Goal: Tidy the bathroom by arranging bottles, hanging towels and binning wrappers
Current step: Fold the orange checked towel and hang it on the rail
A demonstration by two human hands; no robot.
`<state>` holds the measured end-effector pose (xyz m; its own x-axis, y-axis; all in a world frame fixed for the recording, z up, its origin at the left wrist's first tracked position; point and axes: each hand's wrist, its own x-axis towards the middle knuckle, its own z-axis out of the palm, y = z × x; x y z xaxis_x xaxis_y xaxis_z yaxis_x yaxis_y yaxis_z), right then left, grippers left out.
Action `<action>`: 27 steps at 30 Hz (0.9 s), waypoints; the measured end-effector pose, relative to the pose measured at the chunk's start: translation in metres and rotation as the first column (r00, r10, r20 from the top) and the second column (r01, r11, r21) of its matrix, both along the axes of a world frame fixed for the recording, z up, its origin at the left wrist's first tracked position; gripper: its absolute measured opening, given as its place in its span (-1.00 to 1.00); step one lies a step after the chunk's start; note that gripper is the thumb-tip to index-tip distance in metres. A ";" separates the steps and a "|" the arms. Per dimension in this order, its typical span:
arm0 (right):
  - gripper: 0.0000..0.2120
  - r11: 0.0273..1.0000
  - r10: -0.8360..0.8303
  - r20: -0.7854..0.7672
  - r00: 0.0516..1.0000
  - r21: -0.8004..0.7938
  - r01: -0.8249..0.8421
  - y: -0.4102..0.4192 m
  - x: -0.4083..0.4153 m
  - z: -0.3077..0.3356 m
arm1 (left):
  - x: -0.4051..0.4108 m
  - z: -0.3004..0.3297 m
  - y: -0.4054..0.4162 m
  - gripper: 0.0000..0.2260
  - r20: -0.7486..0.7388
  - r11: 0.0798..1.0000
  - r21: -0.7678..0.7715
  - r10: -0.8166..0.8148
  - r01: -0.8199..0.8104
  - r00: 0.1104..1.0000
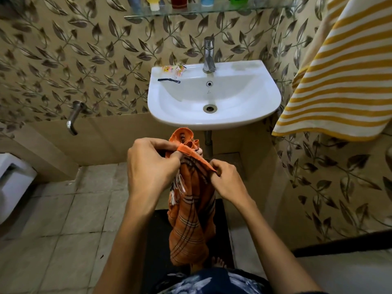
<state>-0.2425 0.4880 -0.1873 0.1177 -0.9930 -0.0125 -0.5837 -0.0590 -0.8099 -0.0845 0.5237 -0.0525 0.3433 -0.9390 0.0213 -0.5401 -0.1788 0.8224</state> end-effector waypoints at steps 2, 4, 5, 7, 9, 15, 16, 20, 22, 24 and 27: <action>-0.82 0.993 0.009 0.056 0.998 0.116 -0.015 -0.003 -0.002 0.000 | 0.002 -0.002 -0.002 -0.92 -0.029 0.998 -0.038 0.049 -0.050 0.998; -0.76 0.968 -0.023 0.201 0.979 0.251 -0.029 -0.008 -0.001 -0.004 | 0.004 -0.005 -0.006 -0.88 -0.055 0.992 -0.067 0.100 -0.104 0.993; -0.75 0.954 -0.055 0.282 0.958 0.298 -0.033 -0.009 0.001 -0.005 | 0.005 -0.006 -0.009 -0.82 -0.046 0.991 -0.067 0.111 -0.114 0.993; -0.75 0.945 -0.106 0.406 0.908 0.325 -0.035 -0.010 0.006 -0.005 | 0.009 -0.011 -0.014 -0.62 -0.004 0.992 -0.014 0.123 -0.123 0.992; -0.70 0.951 -0.098 0.464 0.880 0.305 -0.055 -0.008 0.009 0.005 | 0.013 -0.016 -0.017 -0.46 0.034 0.993 0.084 0.083 -0.086 0.996; -0.60 0.978 0.147 0.297 0.943 0.100 -0.184 -0.012 0.019 0.024 | 0.004 -0.033 -0.024 -0.33 0.068 0.894 0.385 -0.277 0.231 0.958; -0.66 0.975 0.177 0.284 0.942 0.081 -0.208 -0.012 0.020 0.027 | 0.001 -0.036 -0.026 -0.43 0.073 0.880 0.379 -0.336 0.286 0.939; -0.68 0.956 0.291 0.263 0.920 -0.036 -0.293 -0.021 0.019 0.042 | -0.004 -0.050 -0.040 -0.90 0.123 0.889 0.307 -0.392 0.340 0.912; -0.73 0.951 0.309 0.239 0.920 -0.072 -0.301 -0.031 0.015 0.043 | -0.006 -0.054 -0.047 -0.96 0.140 0.922 0.270 -0.322 0.277 0.936; -0.84 0.943 0.332 0.249 0.910 -0.072 -0.325 -0.042 0.010 0.043 | -0.008 -0.054 -0.055 -0.94 0.167 0.951 0.233 -0.247 0.205 0.955; -0.77 0.938 0.344 0.248 0.906 -0.048 -0.343 -0.057 -0.001 0.039 | -0.007 -0.048 -0.068 -0.94 0.169 0.978 0.178 -0.143 0.113 0.975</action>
<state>-0.2431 0.4312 -0.1481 0.4502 -0.8906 0.0648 -0.3068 -0.2224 -0.9254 -0.0914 0.4554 -0.1007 0.2249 -0.9704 -0.0881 -0.7035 -0.2243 0.6744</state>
